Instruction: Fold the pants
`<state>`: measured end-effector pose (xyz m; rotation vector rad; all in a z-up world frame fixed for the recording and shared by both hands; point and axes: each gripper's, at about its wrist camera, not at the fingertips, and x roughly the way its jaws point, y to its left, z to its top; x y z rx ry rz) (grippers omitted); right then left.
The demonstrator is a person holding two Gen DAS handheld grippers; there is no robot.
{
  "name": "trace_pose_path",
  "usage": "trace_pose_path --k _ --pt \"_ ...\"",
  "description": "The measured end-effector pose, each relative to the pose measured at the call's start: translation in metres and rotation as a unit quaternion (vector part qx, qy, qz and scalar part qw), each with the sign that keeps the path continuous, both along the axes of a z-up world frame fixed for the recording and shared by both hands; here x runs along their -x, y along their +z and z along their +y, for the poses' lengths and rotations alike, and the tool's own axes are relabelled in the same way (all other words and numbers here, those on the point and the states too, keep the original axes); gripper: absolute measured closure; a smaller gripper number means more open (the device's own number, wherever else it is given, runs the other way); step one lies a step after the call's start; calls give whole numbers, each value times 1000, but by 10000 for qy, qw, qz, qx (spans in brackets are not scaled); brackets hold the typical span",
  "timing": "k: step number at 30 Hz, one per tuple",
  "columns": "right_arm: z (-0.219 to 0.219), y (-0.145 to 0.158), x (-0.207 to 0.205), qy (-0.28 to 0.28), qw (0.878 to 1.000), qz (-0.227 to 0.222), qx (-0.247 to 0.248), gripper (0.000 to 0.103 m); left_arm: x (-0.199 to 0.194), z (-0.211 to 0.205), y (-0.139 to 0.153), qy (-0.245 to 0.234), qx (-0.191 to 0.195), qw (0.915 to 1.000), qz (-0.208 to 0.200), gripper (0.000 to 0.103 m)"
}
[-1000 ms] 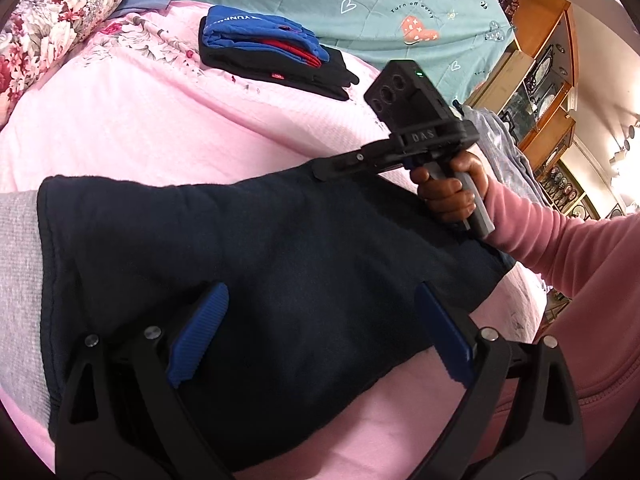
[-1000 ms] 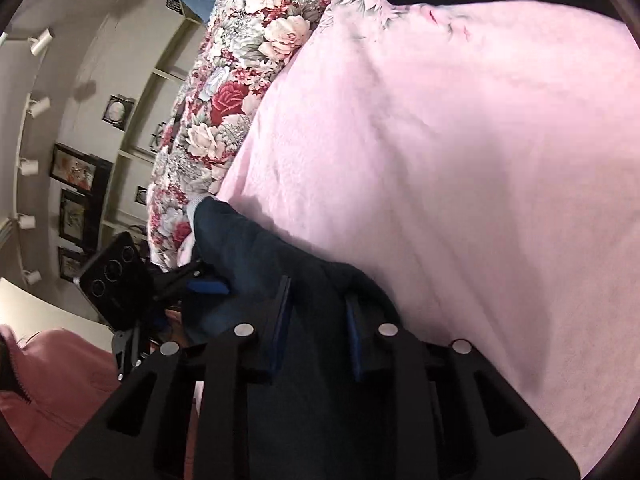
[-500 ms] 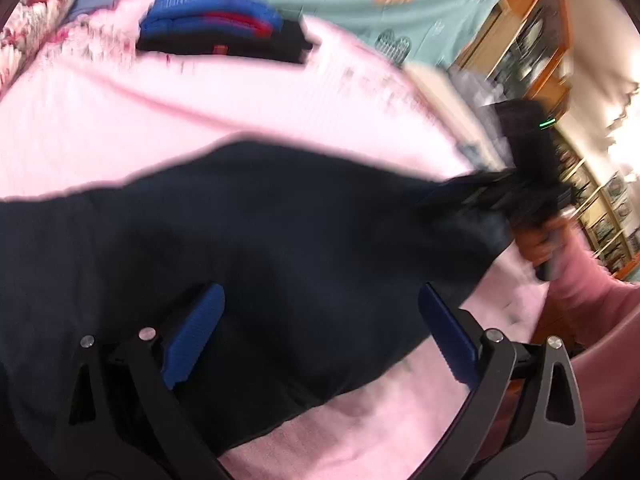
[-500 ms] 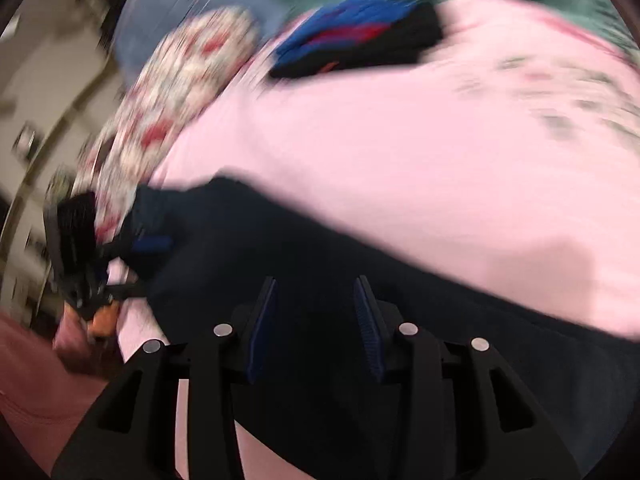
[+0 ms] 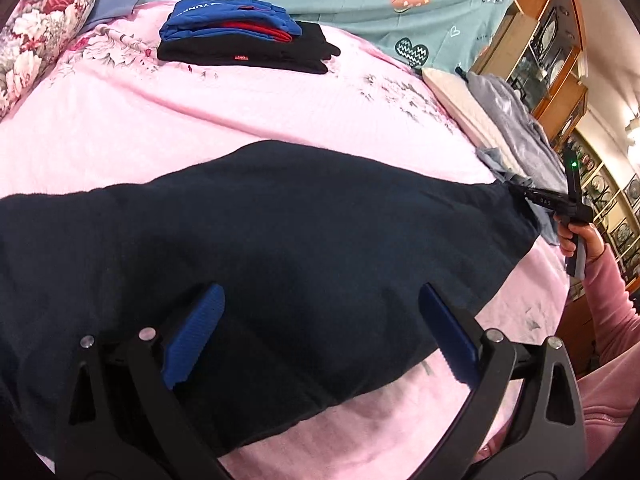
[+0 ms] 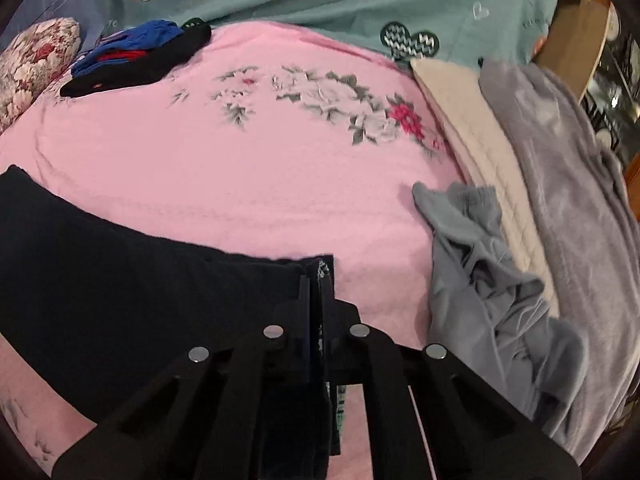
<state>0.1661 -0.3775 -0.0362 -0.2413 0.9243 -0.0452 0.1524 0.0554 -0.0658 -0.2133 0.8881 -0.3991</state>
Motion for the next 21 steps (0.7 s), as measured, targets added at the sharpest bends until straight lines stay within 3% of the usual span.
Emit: trace_pose_path --k 2,4,6,7,9,10,12,14,15,17,19,21 --pt "-8 18 0 82 9987 -497 25 100 0 -3 1 47 -125 9999 -15 4" --pt "-19 23 2 15 9977 -675 -97 99 1 -4 1 132 -246 9996 -51 4" --pt "-26 4 -6 -41 9991 -409 -117 99 3 -5 0 210 -294 9993 -72 4" --pt "-28 -16 -13 -3 10000 -27 -87 99 3 -4 0 230 -298 9993 -75 4" --pt "-28 -29 -12 -44 9998 181 69 86 4 -4 1 302 -324 9990 -88 4" --pt "-27 -22 -10 -185 9996 162 168 74 4 -4 1 329 -341 9988 -87 4" --pt "-25 2 -2 -474 9987 -74 187 70 4 -5 5 419 -332 9986 -62 4" --pt "-8 35 14 -287 9969 -671 -282 64 6 -7 15 434 -149 9989 -115 4" --pt "1 42 18 -31 9952 -767 -601 63 7 -12 23 370 -24 9990 -243 4" --pt "32 39 17 730 9826 -530 -1624 61 6 -29 41 167 138 9981 -583 4" --pt "61 18 7 1234 9630 -41 -2395 61 -1 -52 47 -100 194 9973 -700 3" --pt "82 -6 -2 1418 9523 375 -2677 61 -16 -79 39 -358 243 9979 -488 3"
